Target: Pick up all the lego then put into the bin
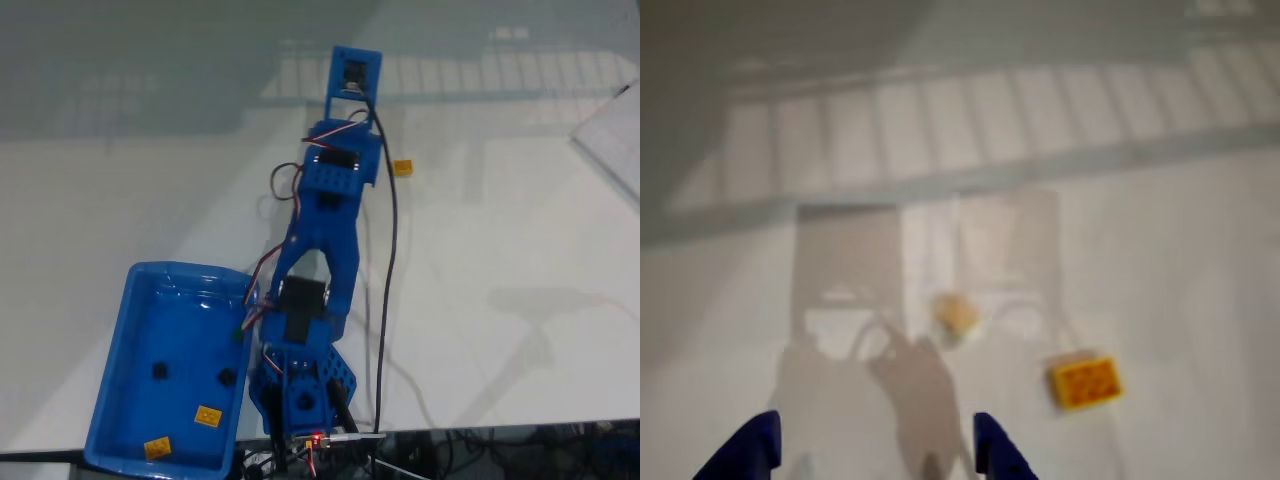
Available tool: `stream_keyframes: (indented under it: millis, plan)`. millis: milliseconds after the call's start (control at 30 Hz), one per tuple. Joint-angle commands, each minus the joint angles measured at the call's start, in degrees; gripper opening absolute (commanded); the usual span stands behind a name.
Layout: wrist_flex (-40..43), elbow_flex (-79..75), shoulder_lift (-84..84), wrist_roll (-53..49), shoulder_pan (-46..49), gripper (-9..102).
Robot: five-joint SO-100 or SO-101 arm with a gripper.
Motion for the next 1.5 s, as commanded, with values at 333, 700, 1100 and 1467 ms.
stream_keyframes:
  millis: [333, 700, 1100, 1467]
  plan:
    - [-14.15, -5.89, -15.73, -12.39, 3.69, 25]
    - [-16.17, -12.13, -24.52, -17.93, 3.78, 24]
    - [-16.17, -14.77, -28.65, -20.83, 5.45, 23]
    - [-16.17, -16.52, -31.64, -21.62, 6.06, 19]
